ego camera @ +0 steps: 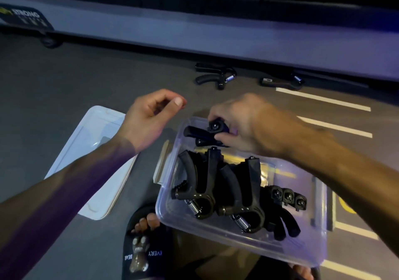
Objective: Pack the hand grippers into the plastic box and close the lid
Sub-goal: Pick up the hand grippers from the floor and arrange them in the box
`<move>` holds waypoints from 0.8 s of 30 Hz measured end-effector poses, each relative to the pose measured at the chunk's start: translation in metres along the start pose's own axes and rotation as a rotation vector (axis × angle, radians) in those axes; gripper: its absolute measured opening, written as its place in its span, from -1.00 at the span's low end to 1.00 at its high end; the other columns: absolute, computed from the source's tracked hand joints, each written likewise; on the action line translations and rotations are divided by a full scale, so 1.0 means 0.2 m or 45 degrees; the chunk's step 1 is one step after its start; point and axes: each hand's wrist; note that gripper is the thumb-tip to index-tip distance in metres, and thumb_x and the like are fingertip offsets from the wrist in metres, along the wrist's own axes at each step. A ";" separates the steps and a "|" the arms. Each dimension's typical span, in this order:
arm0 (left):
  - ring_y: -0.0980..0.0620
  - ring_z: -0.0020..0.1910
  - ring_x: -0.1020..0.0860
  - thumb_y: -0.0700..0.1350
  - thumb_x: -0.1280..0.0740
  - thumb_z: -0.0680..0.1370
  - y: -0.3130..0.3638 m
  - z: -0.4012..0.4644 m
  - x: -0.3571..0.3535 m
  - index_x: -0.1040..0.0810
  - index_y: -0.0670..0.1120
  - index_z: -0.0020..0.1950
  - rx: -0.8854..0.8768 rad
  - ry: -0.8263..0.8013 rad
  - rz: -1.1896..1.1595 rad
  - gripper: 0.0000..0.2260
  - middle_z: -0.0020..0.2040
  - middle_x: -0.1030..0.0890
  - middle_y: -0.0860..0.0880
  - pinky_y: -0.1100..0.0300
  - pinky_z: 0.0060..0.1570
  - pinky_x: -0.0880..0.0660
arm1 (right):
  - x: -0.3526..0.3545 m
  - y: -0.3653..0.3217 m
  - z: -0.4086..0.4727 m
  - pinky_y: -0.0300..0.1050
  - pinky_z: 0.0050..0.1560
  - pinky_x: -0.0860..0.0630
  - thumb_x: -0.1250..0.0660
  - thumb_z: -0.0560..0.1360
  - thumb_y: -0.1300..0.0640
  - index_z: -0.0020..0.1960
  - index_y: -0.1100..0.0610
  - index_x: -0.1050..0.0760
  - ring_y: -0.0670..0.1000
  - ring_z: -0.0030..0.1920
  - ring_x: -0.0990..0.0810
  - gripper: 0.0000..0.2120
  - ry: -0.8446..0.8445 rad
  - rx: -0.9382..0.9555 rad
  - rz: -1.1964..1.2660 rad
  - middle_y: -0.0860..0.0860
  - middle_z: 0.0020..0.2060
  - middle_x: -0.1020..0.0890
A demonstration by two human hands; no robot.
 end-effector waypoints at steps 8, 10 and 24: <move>0.13 0.18 -0.55 0.10 -0.43 0.53 -0.07 0.02 0.00 -0.66 0.07 0.04 -0.177 -0.340 0.466 -0.83 0.10 -0.61 0.14 0.07 0.29 -0.41 | -0.18 0.03 0.11 -0.07 0.06 -0.46 -0.38 0.50 0.01 0.18 0.05 -0.50 0.08 0.09 -0.57 -0.72 -0.218 -0.051 0.041 0.00 0.09 -0.55; 0.18 0.19 -0.53 0.17 -0.39 0.50 -0.09 0.02 0.00 -0.63 0.10 0.10 -0.155 -0.381 0.532 -0.75 0.13 -0.58 0.17 -0.09 0.39 -0.35 | -0.17 0.04 0.11 -0.09 0.09 -0.46 -0.38 0.51 0.01 0.20 0.05 -0.51 0.06 0.10 -0.55 -0.71 -0.243 -0.050 0.069 -0.01 0.10 -0.53; 0.02 0.03 -0.60 -0.03 -0.46 0.50 -0.07 0.06 -0.14 -0.55 0.09 0.08 0.381 -0.455 0.696 -0.81 -0.01 -0.63 0.11 0.12 0.00 -0.52 | -0.23 0.05 0.11 0.04 -0.03 -0.60 -0.32 0.55 0.03 0.04 0.07 -0.57 0.15 -0.08 -0.65 -0.86 -0.377 -0.074 0.005 0.08 -0.12 -0.65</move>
Point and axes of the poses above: each hand's wrist, its own z-axis towards the middle knuckle, its own x-axis out of the back of the hand, y = z × x
